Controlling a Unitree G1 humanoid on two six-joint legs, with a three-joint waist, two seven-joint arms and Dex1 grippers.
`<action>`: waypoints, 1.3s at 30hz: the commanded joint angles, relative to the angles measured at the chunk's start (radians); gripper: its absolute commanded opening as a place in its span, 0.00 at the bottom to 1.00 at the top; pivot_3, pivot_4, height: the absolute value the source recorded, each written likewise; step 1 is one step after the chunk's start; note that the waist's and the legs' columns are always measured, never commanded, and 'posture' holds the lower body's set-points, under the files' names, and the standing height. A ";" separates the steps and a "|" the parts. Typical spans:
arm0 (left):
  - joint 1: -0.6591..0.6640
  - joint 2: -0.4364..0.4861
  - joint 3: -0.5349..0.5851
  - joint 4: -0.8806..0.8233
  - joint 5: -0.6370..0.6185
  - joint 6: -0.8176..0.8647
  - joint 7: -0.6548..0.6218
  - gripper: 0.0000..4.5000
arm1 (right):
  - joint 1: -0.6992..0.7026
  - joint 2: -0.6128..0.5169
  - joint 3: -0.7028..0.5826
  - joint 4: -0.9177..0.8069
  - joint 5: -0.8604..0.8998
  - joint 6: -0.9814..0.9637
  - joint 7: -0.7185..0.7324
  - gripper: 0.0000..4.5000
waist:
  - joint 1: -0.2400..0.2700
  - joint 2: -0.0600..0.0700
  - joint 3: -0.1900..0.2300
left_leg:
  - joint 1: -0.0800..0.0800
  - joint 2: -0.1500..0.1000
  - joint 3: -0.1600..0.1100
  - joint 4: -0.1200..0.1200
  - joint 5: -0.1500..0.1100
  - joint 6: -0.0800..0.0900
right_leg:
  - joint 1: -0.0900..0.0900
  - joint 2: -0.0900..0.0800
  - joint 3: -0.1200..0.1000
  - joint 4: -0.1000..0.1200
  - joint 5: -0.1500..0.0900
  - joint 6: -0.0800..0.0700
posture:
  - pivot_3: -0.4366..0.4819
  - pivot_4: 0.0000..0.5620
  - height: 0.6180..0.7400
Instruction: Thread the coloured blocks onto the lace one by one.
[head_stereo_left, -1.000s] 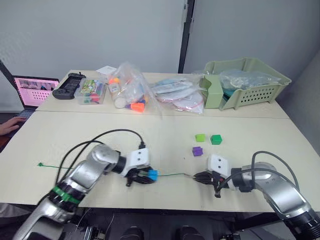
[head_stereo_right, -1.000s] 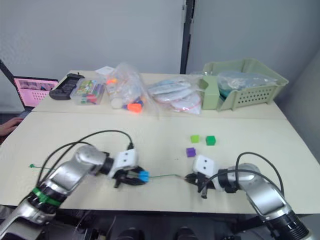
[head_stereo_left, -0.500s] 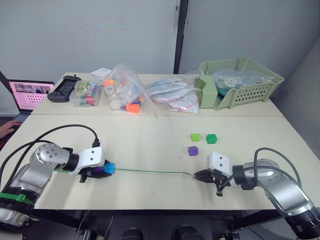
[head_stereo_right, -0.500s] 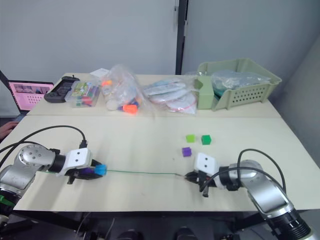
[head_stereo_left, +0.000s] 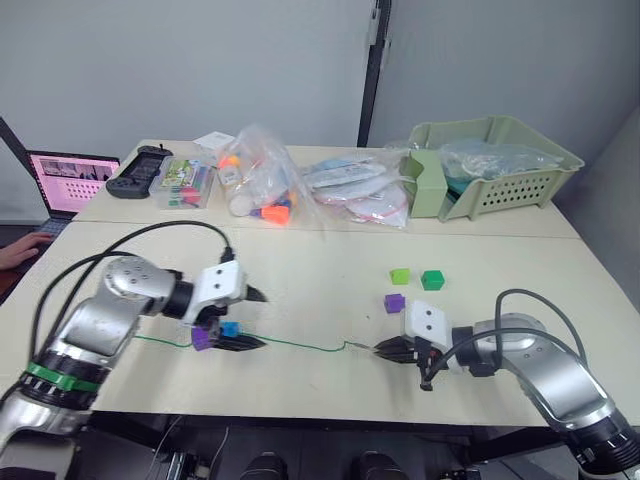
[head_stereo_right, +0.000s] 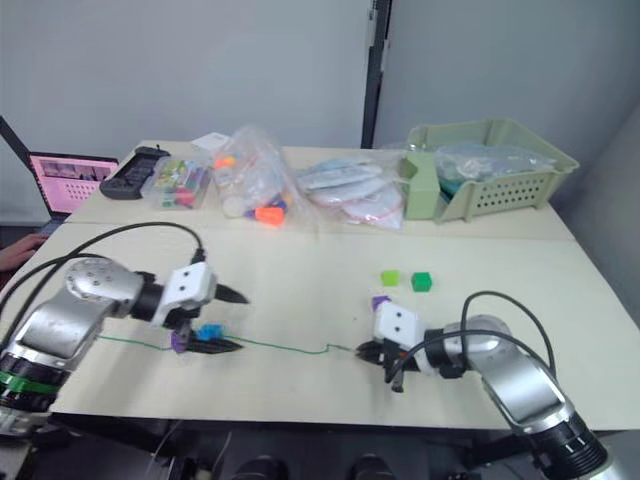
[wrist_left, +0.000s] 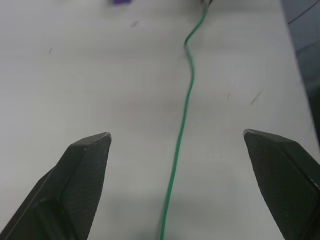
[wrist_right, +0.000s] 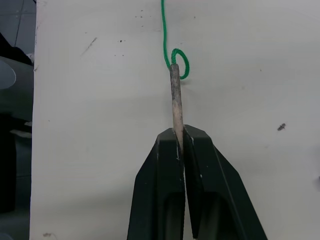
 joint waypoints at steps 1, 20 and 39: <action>-0.014 -0.114 -0.102 -0.060 0.045 0.021 0.078 0.99 | -0.030 0.001 0.029 -0.046 -0.001 0.039 -0.007 0.00 | 0.002 0.000 0.000 | 0.000 0.000 0.000 0.000 0.000 0.000 | 0.000 0.000 0.000 0.000 0.000 0.000 | 0.48 0.27 1.00; -0.078 -0.355 -0.238 0.082 0.165 -0.055 0.166 0.59 | -0.053 0.009 0.066 -0.041 -0.004 0.073 -0.030 0.00 | 0.007 -0.001 0.000 | -0.002 -0.001 -0.002 0.005 0.000 0.000 | 0.000 0.000 -0.001 0.002 0.000 0.001 | 0.48 0.27 1.00; -0.088 -0.375 -0.222 0.095 0.155 -0.039 0.161 0.01 | -0.062 0.017 0.065 -0.047 0.006 0.099 -0.039 0.00 | 0.006 -0.001 0.000 | -0.002 -0.001 -0.002 0.005 0.000 0.000 | 0.000 0.000 -0.001 0.002 0.000 0.001 | 0.48 0.27 1.00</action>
